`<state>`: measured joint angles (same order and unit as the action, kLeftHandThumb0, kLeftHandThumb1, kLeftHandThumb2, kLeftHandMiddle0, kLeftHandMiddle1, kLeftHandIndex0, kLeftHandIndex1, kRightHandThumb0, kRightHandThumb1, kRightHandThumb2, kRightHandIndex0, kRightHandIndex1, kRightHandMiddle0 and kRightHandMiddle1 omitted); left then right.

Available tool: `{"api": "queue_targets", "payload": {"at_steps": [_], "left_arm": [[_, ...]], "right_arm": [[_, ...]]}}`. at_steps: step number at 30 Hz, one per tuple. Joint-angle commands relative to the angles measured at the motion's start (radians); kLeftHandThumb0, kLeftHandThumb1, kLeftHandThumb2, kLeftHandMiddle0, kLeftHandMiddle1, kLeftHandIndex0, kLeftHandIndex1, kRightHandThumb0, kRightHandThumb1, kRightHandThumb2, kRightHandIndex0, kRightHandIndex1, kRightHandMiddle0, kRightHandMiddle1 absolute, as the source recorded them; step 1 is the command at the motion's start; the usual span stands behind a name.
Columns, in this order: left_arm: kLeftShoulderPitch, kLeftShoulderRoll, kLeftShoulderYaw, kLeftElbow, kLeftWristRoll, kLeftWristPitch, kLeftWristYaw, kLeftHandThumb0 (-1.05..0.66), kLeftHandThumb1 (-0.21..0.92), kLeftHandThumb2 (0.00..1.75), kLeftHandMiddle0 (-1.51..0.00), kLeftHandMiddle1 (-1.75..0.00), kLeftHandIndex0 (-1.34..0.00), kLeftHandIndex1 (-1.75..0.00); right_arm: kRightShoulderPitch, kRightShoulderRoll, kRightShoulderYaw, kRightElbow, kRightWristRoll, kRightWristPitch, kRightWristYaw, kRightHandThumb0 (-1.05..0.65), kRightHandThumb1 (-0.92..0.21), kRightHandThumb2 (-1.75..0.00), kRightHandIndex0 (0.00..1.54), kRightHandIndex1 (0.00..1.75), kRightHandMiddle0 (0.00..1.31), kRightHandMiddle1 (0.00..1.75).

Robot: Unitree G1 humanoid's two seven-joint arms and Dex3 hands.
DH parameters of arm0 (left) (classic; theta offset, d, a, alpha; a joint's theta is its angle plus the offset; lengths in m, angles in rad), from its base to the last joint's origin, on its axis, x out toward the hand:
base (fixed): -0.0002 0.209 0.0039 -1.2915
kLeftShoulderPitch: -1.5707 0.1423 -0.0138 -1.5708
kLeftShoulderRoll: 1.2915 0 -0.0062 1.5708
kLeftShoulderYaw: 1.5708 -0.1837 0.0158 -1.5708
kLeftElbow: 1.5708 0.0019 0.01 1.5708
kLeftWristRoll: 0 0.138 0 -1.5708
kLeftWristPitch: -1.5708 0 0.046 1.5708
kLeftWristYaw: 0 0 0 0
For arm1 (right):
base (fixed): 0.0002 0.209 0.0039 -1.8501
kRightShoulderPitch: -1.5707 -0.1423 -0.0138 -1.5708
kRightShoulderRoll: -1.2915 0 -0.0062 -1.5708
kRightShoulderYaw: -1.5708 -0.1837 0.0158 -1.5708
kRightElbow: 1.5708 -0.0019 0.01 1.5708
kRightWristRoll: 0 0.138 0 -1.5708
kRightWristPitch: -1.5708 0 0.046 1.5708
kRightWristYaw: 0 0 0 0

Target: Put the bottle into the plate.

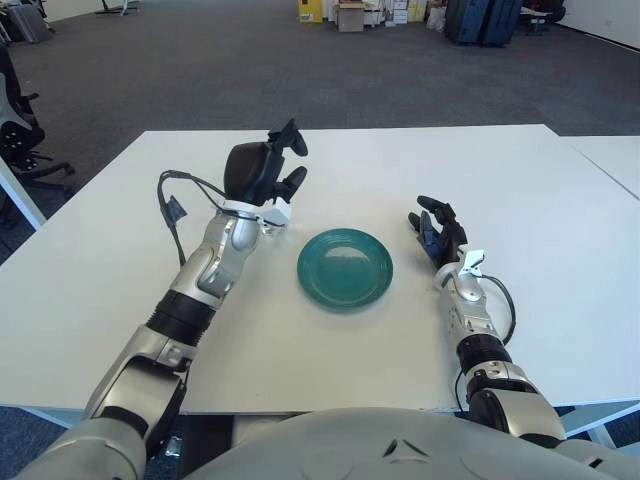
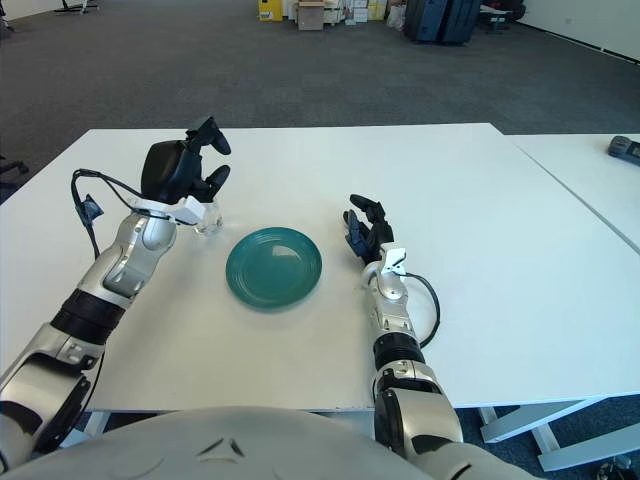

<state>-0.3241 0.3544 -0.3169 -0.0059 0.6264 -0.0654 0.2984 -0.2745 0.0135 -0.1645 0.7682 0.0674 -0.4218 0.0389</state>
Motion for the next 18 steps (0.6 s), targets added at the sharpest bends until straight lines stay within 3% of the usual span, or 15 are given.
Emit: {"api": "queue_targets", "payload": {"at_steps": [1,7,18], "left_arm": [[0.030,0.000,0.007,-0.041,0.009,0.003,-0.048,-0.43,0.41,1.20,-1.13,-1.75,-0.53,-1.75],[0.047,0.010,-0.010,-0.070,0.025,-0.033,-0.122,-0.44,0.40,1.20,-1.13,-1.75,-0.53,-1.75],[0.038,0.021,0.001,-0.014,0.027,-0.138,-0.147,-0.44,0.40,1.21,-1.14,-1.75,-0.54,-1.75]], "right_arm": [[0.003,0.009,0.002,0.021,0.011,0.026,-0.006,-0.59,-0.92,-0.63,0.57,0.01,0.17,0.87],[0.002,0.014,0.000,0.021,0.017,0.031,-0.002,-0.59,-0.92,-0.63,0.56,0.00,0.16,0.87],[-0.001,0.023,-0.002,0.028,0.019,0.026,-0.003,-0.59,-0.92,-0.61,0.56,0.00,0.17,0.87]]}}
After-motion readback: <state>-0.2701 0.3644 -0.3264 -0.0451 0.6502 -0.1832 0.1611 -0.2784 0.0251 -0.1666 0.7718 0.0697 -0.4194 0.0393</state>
